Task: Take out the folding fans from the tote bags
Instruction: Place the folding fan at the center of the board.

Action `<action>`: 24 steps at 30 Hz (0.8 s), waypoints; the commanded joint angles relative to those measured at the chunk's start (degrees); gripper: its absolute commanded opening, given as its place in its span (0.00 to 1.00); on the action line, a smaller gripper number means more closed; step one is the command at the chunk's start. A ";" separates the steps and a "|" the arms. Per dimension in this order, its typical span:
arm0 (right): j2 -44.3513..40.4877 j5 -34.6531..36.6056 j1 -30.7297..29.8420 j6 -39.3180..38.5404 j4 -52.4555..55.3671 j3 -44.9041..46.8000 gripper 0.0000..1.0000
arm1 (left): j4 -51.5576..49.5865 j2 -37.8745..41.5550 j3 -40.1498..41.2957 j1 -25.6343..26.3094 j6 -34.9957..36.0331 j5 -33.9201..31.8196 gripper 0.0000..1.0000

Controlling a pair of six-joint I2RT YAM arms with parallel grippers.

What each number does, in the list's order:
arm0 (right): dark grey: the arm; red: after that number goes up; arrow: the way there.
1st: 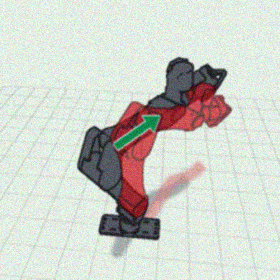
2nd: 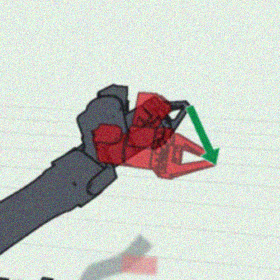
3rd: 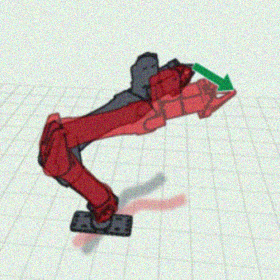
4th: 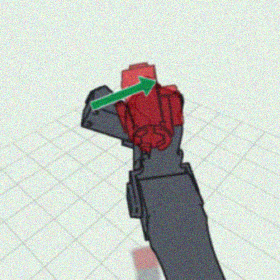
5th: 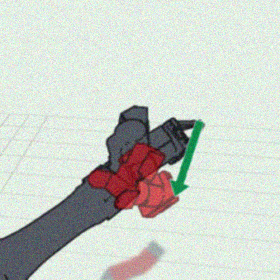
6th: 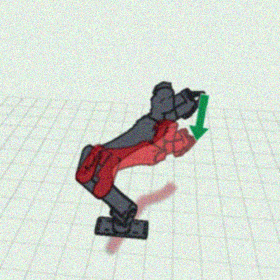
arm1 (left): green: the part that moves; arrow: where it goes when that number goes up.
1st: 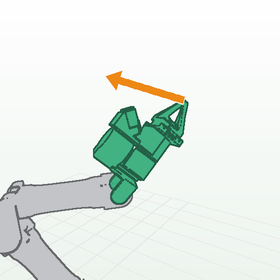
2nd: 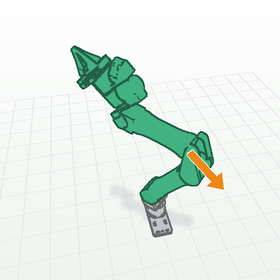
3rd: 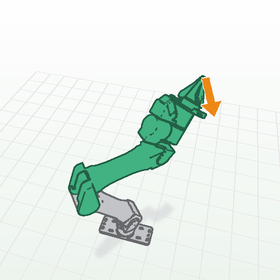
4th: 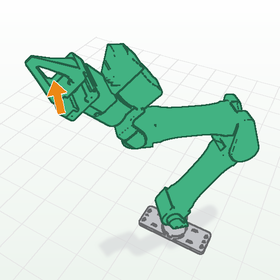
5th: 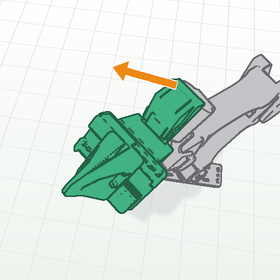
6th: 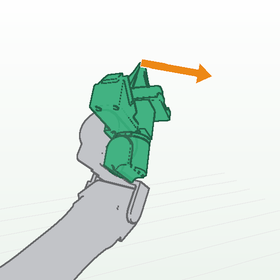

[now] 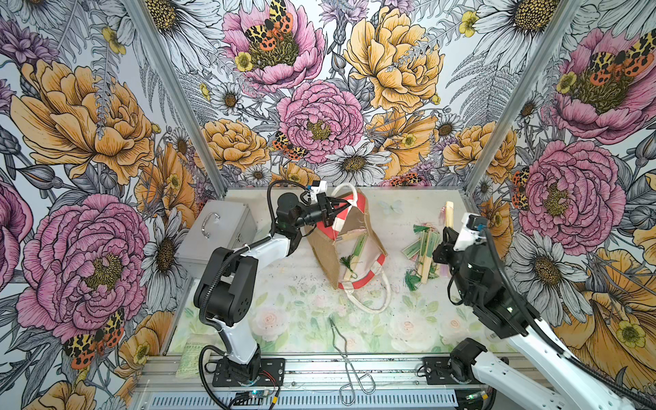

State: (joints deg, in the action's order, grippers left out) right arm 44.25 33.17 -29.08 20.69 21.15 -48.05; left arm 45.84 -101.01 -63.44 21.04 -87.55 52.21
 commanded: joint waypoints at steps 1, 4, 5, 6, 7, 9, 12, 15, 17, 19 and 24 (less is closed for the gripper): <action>6.57 -6.47 6.41 0.49 2.26 -3.24 0.00 | -0.33 2.57 -1.87 0.54 2.60 1.49 0.00; 15.08 -11.95 12.64 2.09 2.23 -4.77 0.00 | -1.05 2.90 -2.21 0.69 3.19 1.58 0.00; 18.18 -13.18 14.29 2.41 2.15 -5.08 0.00 | -1.65 3.08 -2.33 0.67 3.65 1.59 0.00; 20.97 -13.70 15.32 2.56 2.06 -5.39 0.00 | -2.33 3.31 -2.40 0.67 4.23 1.67 0.00; 23.98 -13.97 16.34 2.60 1.99 -5.77 0.00 | -3.33 3.65 -2.58 0.84 4.97 1.70 0.00; 30.39 -15.00 17.79 2.60 1.28 -6.16 0.00 | -5.34 4.27 -2.81 0.81 6.49 1.76 0.00; 38.37 -18.15 19.36 2.76 -1.36 -6.55 0.01 | -8.00 5.08 -2.98 0.94 8.50 1.78 0.00; 44.69 -19.95 20.10 3.15 -3.60 -7.44 0.06 | -10.48 5.63 -3.23 1.19 10.37 1.98 0.00; 48.16 -20.44 20.30 3.60 -3.91 -8.46 0.12 | -11.96 5.90 -3.34 1.38 11.53 1.92 0.00; 50.76 -21.09 20.52 4.06 -3.73 -9.34 0.23 | -14.03 6.24 -3.61 1.56 13.13 1.78 0.00; 48.31 -24.96 20.82 5.60 -2.03 -9.54 0.42 | -26.42 7.74 -5.32 1.55 21.87 0.30 0.00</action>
State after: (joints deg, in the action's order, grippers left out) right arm 95.20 11.64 -8.54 24.71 19.46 -56.42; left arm 26.83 -96.05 -65.82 22.28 -73.08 52.77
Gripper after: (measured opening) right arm 0.406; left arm 0.050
